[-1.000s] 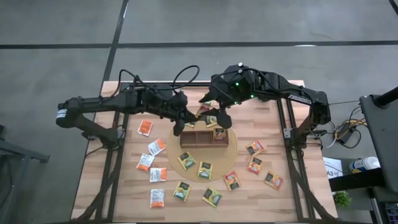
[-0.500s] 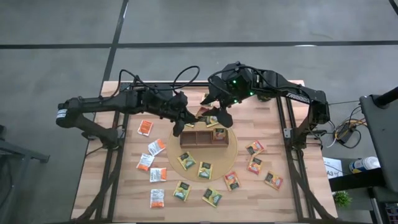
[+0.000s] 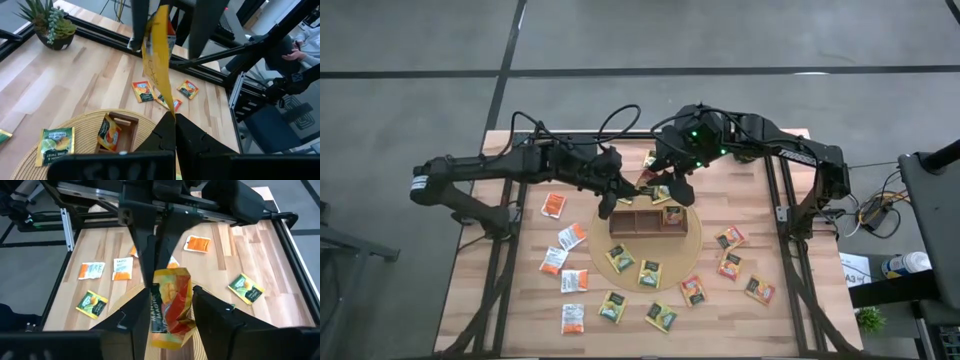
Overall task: Pick & Place Tea
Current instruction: Put the orange tea bag into the right section of the wooden organizer
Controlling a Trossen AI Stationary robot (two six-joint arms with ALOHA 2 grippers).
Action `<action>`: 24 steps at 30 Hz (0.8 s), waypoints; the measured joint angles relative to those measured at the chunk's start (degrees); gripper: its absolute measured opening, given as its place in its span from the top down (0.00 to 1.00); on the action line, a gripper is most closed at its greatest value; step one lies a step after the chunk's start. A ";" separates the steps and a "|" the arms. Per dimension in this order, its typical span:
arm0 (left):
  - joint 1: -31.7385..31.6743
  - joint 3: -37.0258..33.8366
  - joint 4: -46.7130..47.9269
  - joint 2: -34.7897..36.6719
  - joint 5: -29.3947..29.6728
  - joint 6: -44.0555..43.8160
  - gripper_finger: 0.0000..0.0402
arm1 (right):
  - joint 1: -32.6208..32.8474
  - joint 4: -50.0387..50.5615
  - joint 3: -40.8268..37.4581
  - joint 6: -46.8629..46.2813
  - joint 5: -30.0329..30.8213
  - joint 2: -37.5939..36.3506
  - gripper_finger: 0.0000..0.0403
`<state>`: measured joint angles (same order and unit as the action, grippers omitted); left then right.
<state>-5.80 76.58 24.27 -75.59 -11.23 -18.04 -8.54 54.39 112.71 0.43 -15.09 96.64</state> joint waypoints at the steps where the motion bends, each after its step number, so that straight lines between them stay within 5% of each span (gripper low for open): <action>1: 0.00 0.00 -0.22 0.00 -0.15 0.00 1.00 | 0.00 -0.06 0.00 0.00 0.00 0.00 0.64; 7: 0.00 0.00 -0.22 0.00 -0.32 0.00 1.00 | 0.00 0.29 -0.31 0.37 -0.15 0.00 0.67; 14: 0.00 0.00 -0.15 0.00 -0.45 0.02 1.00 | -0.13 1.16 -0.46 2.42 -0.17 0.00 0.94; 24: -0.04 0.00 -0.53 0.01 -0.25 -0.07 1.00 | -1.03 1.32 -0.34 2.95 -0.03 -0.71 0.96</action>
<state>-5.85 76.58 23.74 -75.58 -11.49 -18.11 -9.57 55.71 112.37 3.38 -15.13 95.93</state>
